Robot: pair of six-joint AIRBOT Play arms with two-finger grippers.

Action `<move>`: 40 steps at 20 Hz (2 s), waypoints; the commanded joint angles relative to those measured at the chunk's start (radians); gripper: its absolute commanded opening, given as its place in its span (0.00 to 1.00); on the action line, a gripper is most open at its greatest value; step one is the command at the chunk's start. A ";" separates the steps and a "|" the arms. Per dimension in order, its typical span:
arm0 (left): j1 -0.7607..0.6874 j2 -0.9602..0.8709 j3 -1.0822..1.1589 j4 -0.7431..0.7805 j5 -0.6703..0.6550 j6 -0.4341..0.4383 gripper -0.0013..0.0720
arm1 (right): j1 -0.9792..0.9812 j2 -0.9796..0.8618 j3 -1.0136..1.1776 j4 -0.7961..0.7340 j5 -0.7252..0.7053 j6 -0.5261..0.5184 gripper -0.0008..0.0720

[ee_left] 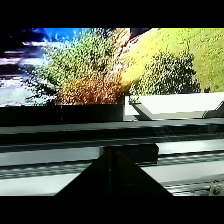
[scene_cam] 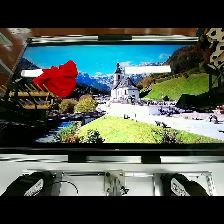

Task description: Fold the shirts.

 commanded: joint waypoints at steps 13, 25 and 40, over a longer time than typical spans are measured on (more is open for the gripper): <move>-0.015 -0.058 -0.004 -0.348 0.673 -0.058 0.07 | 0.000 0.000 -0.001 0.001 -0.086 0.014 0.86; -0.032 -0.872 0.682 0.055 0.532 0.061 0.82 | 0.000 0.000 -0.001 0.002 -0.140 0.035 0.86; -0.070 -1.181 0.914 0.499 0.309 0.072 0.72 | 0.000 0.000 -0.001 0.002 -0.140 0.058 0.86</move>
